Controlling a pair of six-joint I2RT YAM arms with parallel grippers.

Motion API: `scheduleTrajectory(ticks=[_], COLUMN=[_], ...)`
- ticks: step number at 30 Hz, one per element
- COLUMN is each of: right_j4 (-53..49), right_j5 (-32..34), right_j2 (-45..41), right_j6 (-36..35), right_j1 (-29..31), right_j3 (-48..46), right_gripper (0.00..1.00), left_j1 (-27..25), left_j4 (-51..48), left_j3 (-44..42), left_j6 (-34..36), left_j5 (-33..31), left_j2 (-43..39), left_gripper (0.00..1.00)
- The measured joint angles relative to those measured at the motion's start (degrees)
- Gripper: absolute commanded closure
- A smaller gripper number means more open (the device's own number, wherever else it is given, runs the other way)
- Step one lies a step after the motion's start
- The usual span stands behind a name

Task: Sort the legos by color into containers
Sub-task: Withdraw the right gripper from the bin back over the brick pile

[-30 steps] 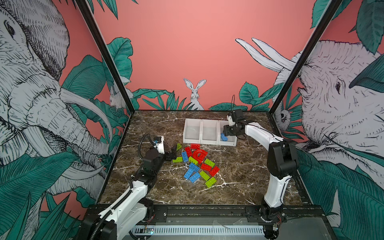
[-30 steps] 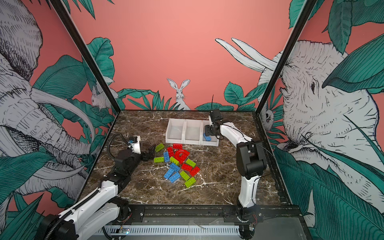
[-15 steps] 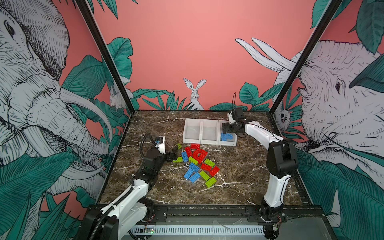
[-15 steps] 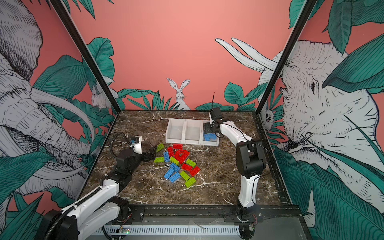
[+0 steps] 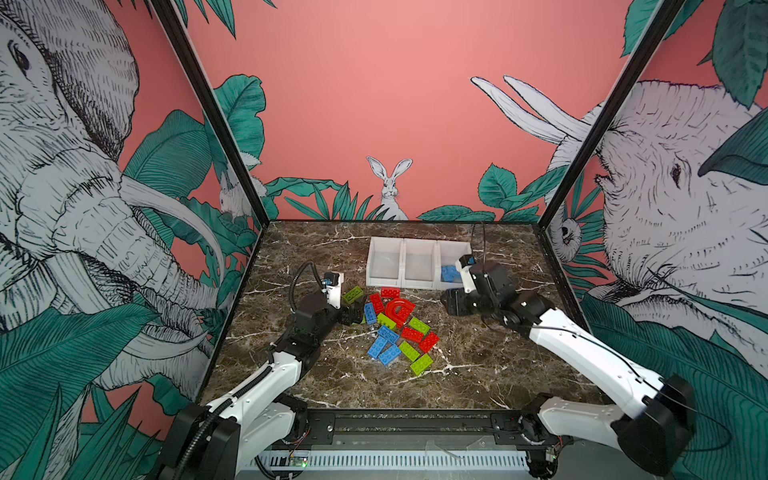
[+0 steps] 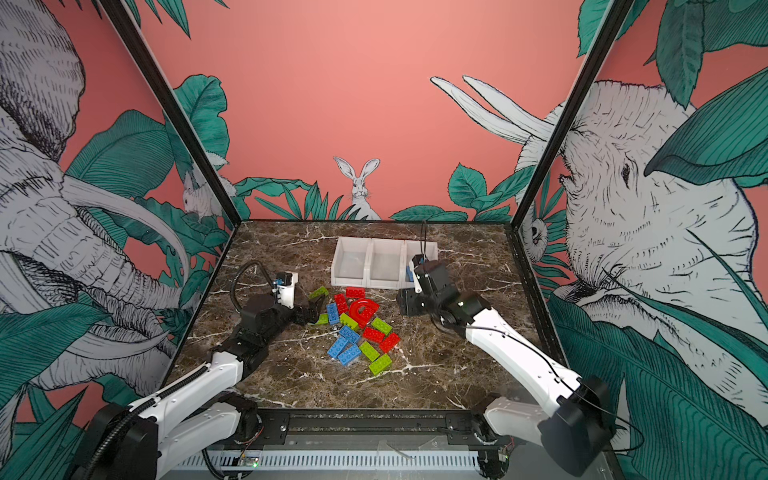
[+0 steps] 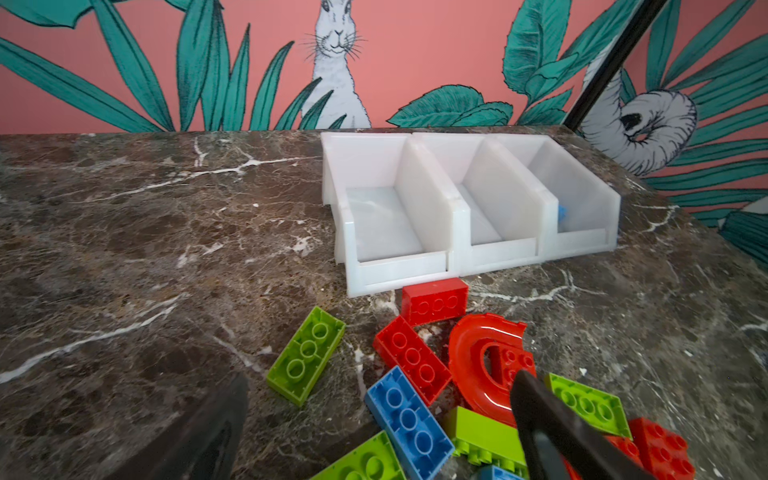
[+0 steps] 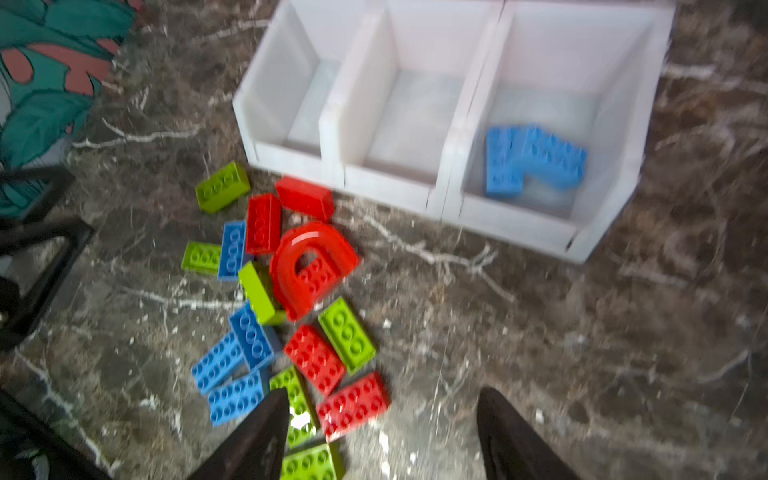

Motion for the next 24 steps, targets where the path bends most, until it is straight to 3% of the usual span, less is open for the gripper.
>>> scheduleTrajectory(ticks=[6,13,24], right_j4=[4.07,7.28,11.61], right_j5=[1.60,1.97,0.44], right_j2=[-1.25,5.11,15.37], right_j6=[1.90,-3.54,-9.14], right_j1=[8.57,8.83,8.50], right_j3=[-11.15,-10.58,-9.79], right_gripper=[0.34,0.37,0.39], left_j1=[-4.50,-6.01,-6.01], left_j4=[0.35,3.13,2.78], left_j3=[1.70,3.54,1.11], left_j6=[-0.39,-0.48,-0.28], left_j5=[-1.05,-2.60,-6.16], left_j2=[3.08,5.25,0.20], left_gripper=[0.01,0.01,0.01])
